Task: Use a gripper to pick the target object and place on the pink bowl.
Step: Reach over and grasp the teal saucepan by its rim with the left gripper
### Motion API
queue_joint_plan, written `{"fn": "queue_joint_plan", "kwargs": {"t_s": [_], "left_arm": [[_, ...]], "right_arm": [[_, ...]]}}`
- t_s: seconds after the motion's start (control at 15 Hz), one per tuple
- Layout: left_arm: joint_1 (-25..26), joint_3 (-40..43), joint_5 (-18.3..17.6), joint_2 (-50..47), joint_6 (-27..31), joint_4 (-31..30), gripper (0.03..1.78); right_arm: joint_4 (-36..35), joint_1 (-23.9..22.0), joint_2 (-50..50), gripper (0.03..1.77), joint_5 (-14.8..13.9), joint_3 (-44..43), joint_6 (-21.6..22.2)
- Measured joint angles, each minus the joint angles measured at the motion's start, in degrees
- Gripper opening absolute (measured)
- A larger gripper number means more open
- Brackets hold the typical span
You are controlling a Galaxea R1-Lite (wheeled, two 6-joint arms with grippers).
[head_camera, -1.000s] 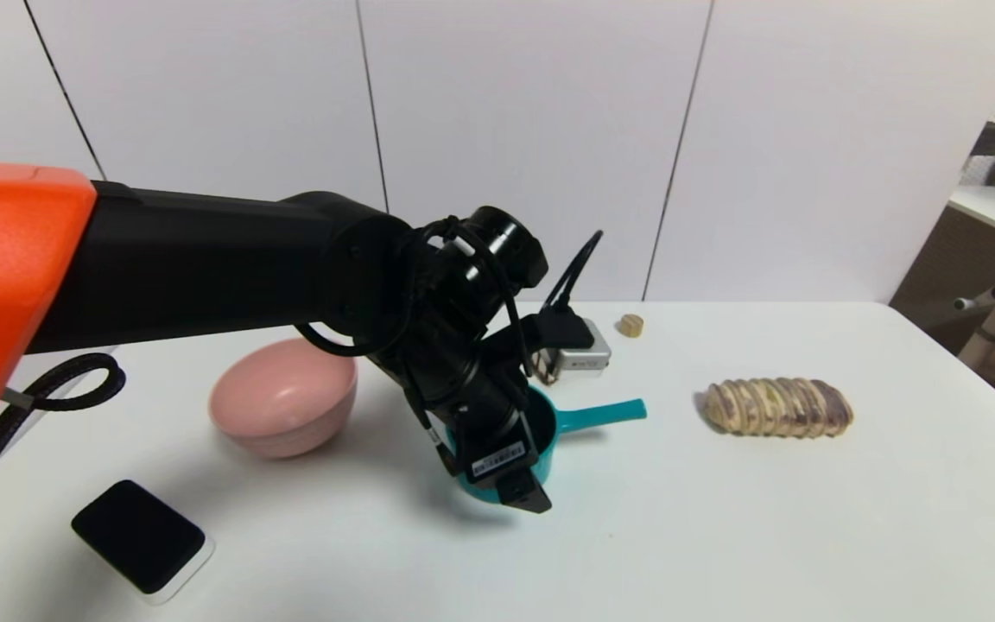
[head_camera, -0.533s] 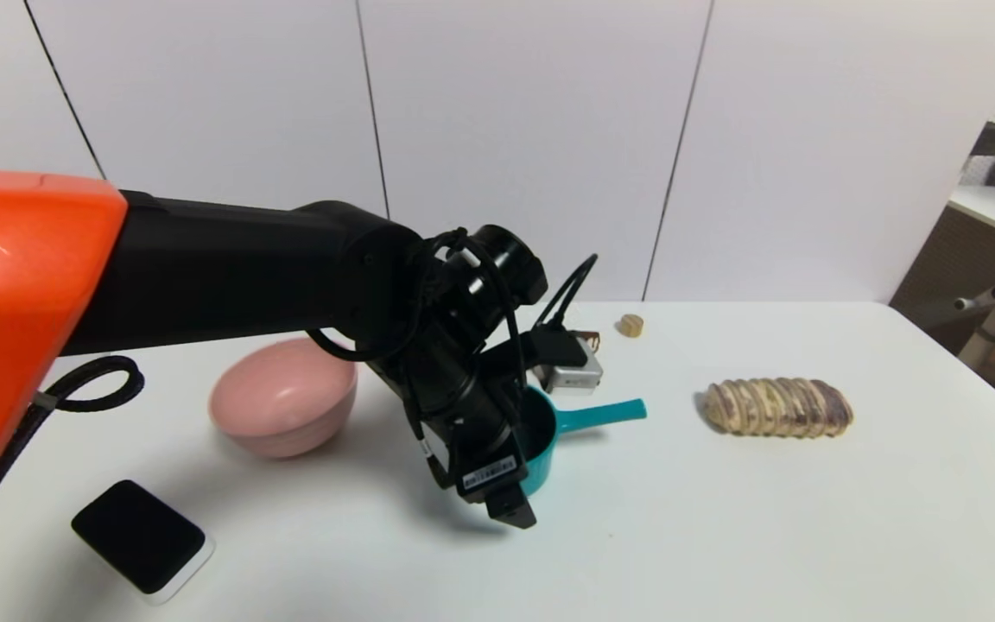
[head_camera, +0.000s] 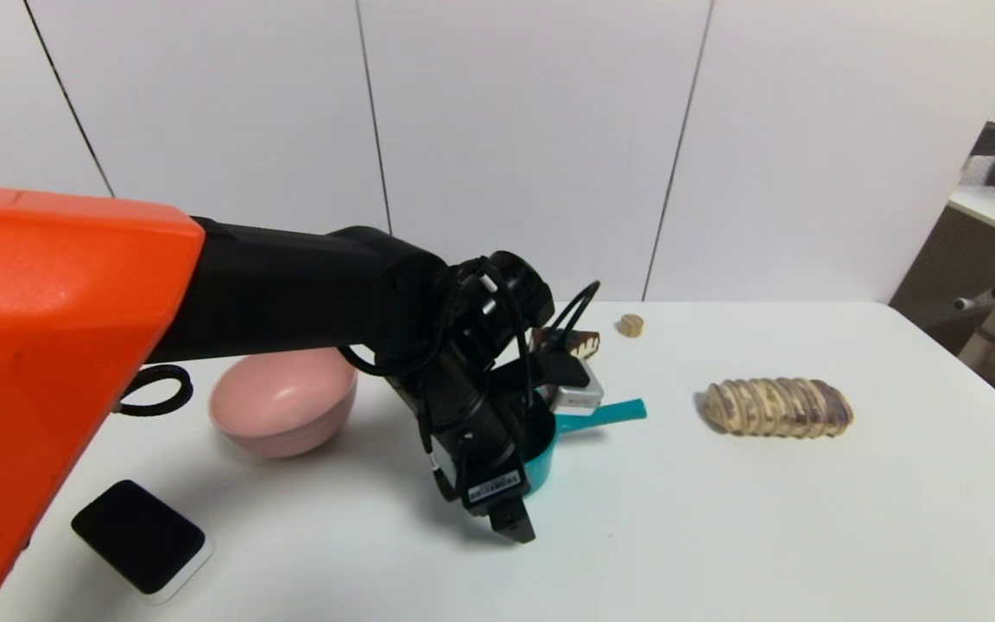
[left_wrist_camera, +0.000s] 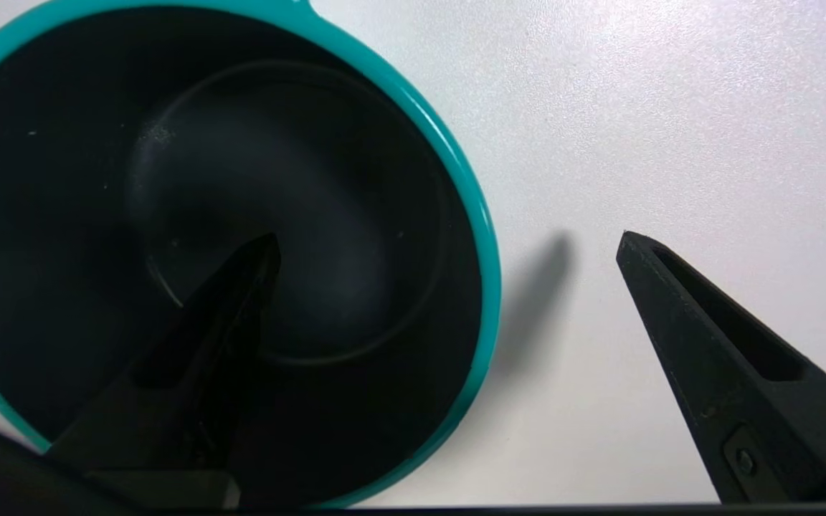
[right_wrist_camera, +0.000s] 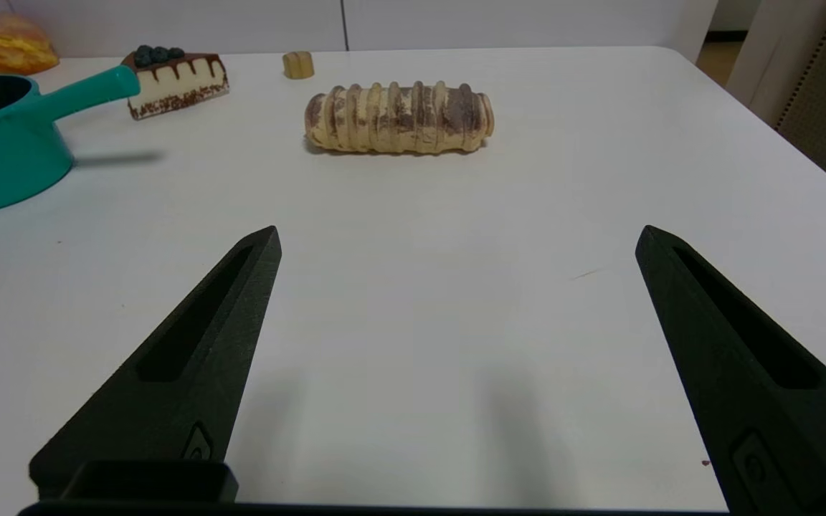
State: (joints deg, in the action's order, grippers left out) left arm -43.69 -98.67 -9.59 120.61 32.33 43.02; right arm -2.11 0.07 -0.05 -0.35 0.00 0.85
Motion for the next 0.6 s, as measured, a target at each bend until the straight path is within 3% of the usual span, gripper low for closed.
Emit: {"fn": "queue_joint_plan", "kwargs": {"t_s": [0.07,0.2,0.53,0.6], "left_arm": [[0.0,0.1,0.0,0.1,0.0,0.0,1.63],[0.0,0.1,0.0,0.2,0.0,0.0,1.27],[0.0,0.3,0.0,0.4,0.0,0.0,0.66],[0.0,0.2,0.0,0.4,0.2,-0.1,0.09]], "right_arm": [[0.0,0.0,0.0,1.71,0.0,0.0,0.0],[0.0,0.0,0.0,1.71,0.0,0.0,0.0],[0.0,0.0,0.0,1.71,0.0,0.0,0.0],[0.0,0.0,0.0,1.71,0.0,0.0,0.0]]}}
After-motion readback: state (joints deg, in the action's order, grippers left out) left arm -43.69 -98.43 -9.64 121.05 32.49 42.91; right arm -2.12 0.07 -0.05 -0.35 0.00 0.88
